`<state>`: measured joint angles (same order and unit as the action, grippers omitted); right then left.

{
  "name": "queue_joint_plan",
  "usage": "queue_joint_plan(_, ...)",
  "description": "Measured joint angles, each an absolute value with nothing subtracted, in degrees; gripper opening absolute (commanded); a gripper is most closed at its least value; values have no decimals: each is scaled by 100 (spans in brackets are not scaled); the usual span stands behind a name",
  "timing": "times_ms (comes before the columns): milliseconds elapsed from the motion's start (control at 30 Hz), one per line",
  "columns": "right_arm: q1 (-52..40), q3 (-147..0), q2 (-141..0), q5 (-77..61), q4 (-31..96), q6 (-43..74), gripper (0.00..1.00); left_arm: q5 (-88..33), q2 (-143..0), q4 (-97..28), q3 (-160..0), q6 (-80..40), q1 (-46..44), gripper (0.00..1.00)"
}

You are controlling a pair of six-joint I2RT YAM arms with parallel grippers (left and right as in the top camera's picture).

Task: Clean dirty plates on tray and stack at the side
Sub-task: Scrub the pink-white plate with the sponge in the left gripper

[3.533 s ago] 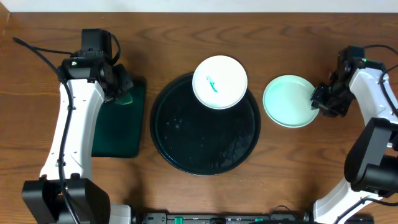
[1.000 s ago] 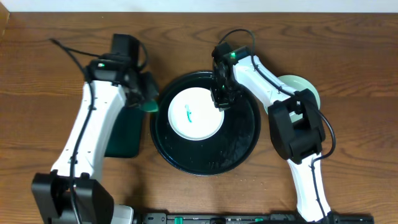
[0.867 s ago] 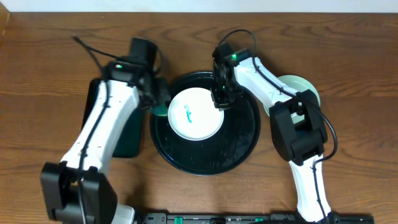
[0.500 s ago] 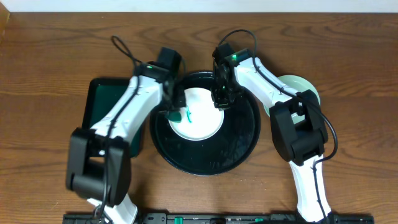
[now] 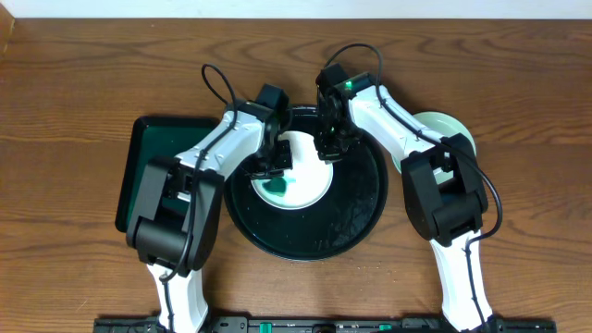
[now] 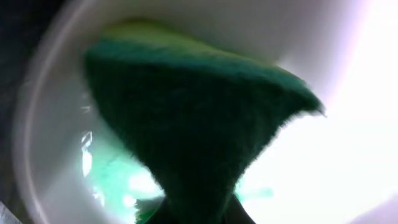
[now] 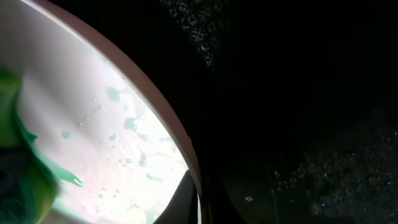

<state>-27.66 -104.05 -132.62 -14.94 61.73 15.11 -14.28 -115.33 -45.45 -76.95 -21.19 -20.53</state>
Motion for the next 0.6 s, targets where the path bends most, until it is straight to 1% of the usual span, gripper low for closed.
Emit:
queue_joint_plan(167,-2766,-10403,-13260,-1498,6167,1514,1,-2587,-11640,-4209,-7695,-950,-2021,7)
queue_joint_plan(267,-2766,-10401,-13260,-1498,6167,1514,1,-2921,-11684,-4027,-7688,-655,-2021,7)
queue_joint_plan(433,-2766,-10401,-13260,-1500,6167,1531,1,-2818,-11692,-3828,-7682,-882,-1885,7)
queue_joint_plan(600,-2797,-10390,-13260,-1610,6073,1573,1,-1957,-11633,-3881,-7721,-1743,-1590,7)
